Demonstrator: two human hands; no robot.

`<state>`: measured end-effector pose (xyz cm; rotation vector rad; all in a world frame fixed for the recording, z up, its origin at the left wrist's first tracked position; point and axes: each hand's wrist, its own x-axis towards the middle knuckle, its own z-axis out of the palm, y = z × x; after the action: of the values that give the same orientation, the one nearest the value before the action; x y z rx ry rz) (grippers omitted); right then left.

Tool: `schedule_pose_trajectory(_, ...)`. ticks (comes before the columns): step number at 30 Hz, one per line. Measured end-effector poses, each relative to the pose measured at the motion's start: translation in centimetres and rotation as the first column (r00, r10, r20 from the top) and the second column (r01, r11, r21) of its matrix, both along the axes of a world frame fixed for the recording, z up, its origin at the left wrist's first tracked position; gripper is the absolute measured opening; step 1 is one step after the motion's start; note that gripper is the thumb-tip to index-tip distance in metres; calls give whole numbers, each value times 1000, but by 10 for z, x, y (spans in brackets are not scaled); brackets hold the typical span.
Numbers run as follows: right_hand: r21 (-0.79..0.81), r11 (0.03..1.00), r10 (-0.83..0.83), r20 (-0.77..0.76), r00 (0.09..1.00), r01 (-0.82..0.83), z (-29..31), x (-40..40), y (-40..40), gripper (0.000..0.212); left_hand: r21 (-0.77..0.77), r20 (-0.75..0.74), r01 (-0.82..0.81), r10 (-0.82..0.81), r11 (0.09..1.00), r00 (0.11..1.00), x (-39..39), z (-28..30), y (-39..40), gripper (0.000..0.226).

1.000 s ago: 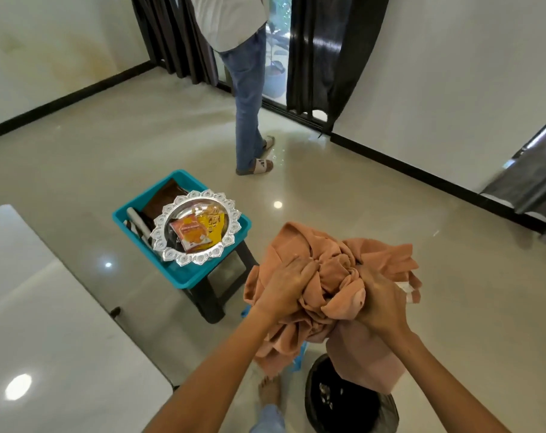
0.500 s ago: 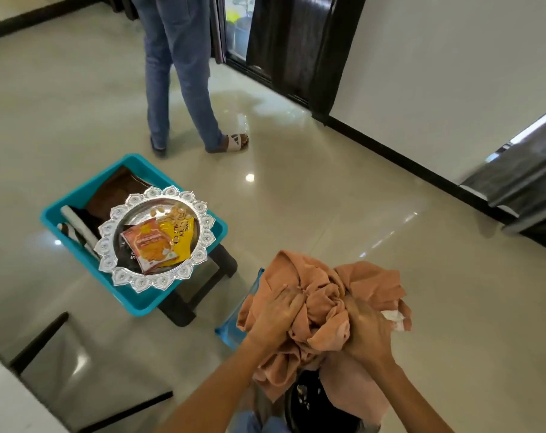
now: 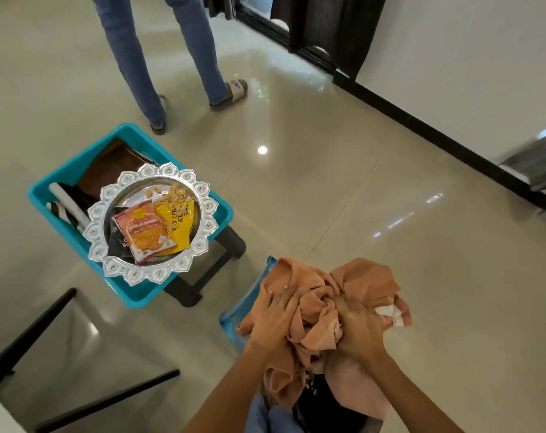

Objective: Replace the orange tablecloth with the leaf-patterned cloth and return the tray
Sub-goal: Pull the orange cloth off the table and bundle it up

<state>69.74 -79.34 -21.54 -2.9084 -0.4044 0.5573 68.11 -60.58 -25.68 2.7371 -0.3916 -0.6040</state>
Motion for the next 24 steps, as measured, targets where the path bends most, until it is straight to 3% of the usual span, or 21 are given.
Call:
schedule_pose_trajectory(4, -84, 995, 58, -47, 997, -62, -20, 12, 12, 63, 95, -166, -68, 84, 993, 983, -4, -19, 12, 100)
schedule_pose_trajectory(6, -117, 988, 89, -69, 994, -96, -28, 16, 21, 72, 125, -159, -127, 147, 984, 976, -12, -30, 20, 102)
schedule_pose_trajectory(13, -138, 979, 139, -92, 986, -151, -57, 20, 53, 75, 190, -270, -260, 305, 947, 913, -58, -51, 44, 59)
schedule_pose_trajectory(17, -170, 967, 174, -92, 980, -188, -76, 21, 68, 73, 238, -277, -278, 340, 931, 899, -73, -66, 46, 79)
schedule_pose_trajectory(21, -245, 953, 161, -89, 983, -178, -90, 27, 84, 77, 238, -252, -333, 389, 912, 886, -77, -75, 48, 73)
schedule_pose_trajectory(24, -252, 941, 204, -115, 972, -227, -102, 28, 101, 70, 236, -286, -222, 286, 946, 915, -81, -75, 45, 85)
